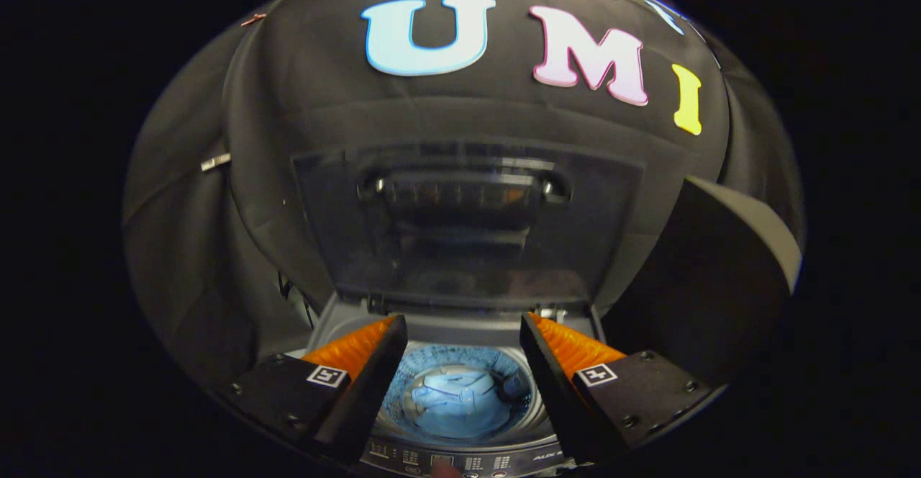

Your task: Put the clothes into the washing machine and then close the washing machine lid.

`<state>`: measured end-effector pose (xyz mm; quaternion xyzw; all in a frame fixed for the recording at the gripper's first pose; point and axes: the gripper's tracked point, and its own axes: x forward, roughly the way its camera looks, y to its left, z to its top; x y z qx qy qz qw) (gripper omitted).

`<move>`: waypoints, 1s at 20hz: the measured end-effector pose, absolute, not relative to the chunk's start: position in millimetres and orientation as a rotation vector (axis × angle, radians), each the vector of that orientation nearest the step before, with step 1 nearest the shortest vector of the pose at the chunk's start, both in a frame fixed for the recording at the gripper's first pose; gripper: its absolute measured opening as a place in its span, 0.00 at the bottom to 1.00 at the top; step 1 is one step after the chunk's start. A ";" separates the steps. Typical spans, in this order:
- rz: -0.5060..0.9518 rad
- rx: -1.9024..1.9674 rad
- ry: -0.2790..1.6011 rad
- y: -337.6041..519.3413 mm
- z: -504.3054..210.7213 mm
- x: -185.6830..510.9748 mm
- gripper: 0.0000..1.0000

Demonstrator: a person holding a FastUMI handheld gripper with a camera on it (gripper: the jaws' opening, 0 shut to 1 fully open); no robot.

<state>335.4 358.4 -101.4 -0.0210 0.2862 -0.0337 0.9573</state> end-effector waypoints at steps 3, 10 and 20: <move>-0.066 -0.017 0.495 356.3 -46.8 356.0 0.99; -0.036 -0.035 0.447 377.8 1.1 430.6 1.00; -0.066 -0.049 0.522 376.5 -34.2 480.7 0.99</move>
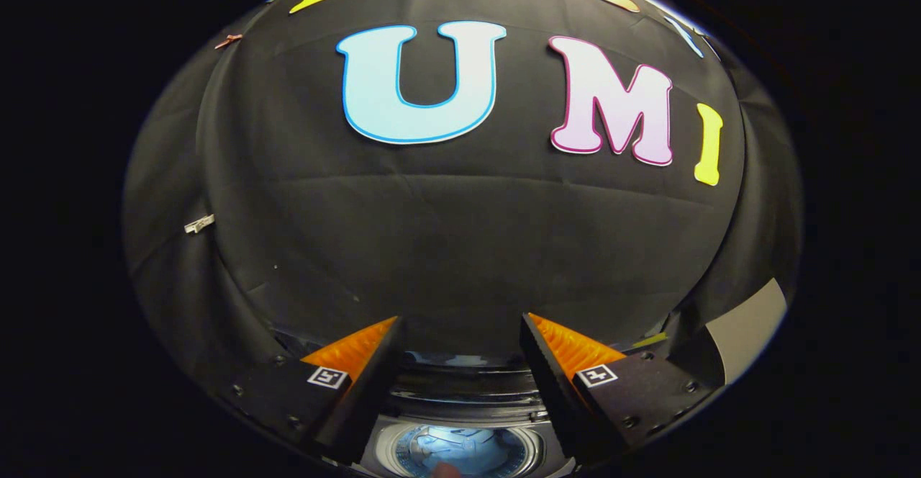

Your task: Put the clothes into the washing machine and then close the washing machine lid.

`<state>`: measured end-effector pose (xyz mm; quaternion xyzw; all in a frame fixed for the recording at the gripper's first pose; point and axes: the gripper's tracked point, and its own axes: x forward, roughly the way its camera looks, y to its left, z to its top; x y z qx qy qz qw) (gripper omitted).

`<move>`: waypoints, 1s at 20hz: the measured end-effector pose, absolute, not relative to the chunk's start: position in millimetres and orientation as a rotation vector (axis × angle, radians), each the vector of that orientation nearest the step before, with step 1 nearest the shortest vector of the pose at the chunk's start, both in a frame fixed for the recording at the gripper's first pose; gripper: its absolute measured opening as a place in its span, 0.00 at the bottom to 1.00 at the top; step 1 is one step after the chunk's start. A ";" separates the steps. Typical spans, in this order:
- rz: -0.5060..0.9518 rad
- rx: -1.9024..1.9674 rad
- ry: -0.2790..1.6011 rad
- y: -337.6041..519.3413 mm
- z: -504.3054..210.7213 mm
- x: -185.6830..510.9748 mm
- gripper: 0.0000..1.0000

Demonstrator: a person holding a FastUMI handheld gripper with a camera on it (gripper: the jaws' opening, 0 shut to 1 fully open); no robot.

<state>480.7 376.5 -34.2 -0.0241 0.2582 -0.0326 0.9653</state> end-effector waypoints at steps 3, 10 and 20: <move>-0.089 -0.021 0.532 372.1 -39.6 477.7 1.00; -0.107 -0.021 0.560 374.6 -39.5 448.7 1.00; -0.102 -0.015 0.487 380.7 -40.9 367.7 1.00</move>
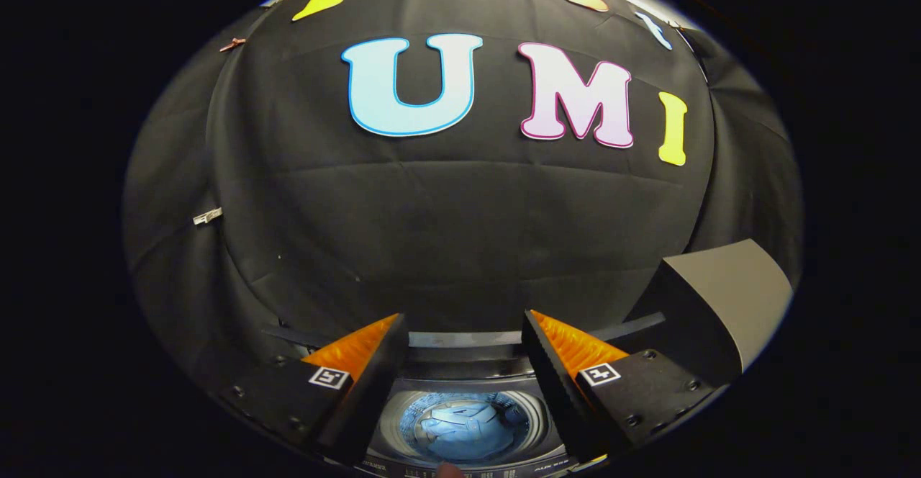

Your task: Put the clothes into the washing machine and then close the washing machine lid.

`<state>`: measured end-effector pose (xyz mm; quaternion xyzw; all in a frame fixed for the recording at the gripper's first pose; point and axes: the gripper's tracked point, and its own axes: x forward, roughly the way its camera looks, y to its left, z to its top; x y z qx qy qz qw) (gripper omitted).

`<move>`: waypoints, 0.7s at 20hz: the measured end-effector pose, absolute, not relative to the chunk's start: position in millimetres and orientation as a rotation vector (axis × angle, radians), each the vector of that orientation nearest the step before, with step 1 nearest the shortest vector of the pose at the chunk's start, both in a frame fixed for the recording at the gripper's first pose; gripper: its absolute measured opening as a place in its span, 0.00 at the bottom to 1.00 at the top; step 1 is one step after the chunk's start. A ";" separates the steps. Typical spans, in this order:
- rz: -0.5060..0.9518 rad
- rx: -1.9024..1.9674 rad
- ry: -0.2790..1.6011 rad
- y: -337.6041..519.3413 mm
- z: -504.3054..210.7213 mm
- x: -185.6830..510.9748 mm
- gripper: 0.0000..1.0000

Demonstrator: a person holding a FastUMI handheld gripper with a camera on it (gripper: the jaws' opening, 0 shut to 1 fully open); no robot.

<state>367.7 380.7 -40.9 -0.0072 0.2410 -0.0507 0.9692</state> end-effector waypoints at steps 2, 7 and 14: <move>-0.091 -0.012 0.471 381.4 -43.4 358.6 1.00; -0.090 -0.013 0.465 380.4 -47.1 350.4 1.00; -0.088 -0.002 0.471 380.0 -60.4 338.0 1.00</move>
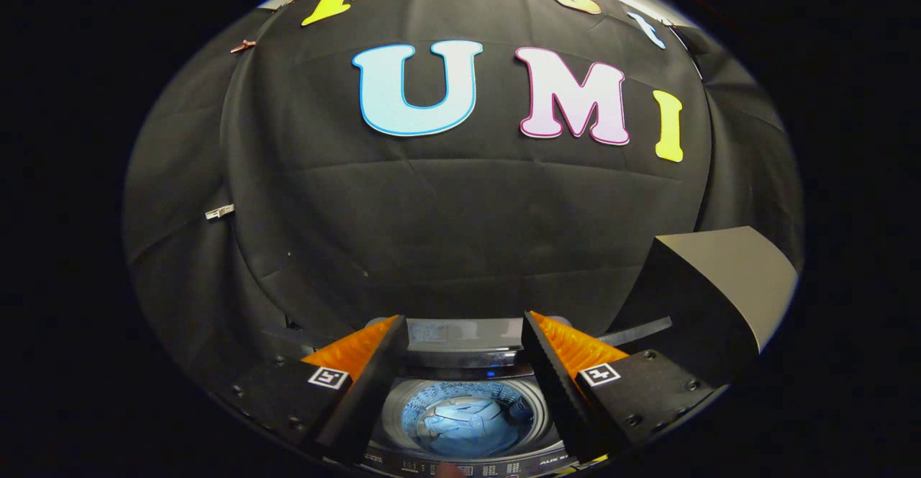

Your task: Put the clothes into the washing machine and then close the washing machine lid.

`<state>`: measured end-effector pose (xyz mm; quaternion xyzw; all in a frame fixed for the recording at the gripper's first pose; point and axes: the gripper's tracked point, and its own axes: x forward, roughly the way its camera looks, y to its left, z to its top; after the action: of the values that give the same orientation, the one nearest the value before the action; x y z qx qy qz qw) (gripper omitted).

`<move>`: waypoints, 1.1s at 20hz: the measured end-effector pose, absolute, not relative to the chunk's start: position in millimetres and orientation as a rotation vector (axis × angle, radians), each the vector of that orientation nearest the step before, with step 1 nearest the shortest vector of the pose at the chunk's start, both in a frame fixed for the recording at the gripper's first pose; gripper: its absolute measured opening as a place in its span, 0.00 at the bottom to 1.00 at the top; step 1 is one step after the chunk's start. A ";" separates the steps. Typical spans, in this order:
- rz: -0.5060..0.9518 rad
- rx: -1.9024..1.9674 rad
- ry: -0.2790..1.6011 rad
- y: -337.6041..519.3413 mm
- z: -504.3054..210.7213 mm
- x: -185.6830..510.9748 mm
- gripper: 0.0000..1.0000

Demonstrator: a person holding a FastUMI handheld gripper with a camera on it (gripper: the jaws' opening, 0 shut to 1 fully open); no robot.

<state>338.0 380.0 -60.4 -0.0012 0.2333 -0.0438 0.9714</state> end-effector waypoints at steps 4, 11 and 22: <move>-0.062 0.029 0.563 386.2 -111.8 320.7 1.00; -0.081 -0.031 0.635 364.6 -191.6 281.3 1.00; -0.099 -0.103 0.445 326.2 -78.0 267.3 0.99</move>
<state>267.3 326.2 -78.0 -0.0513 0.2203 -0.0493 0.9728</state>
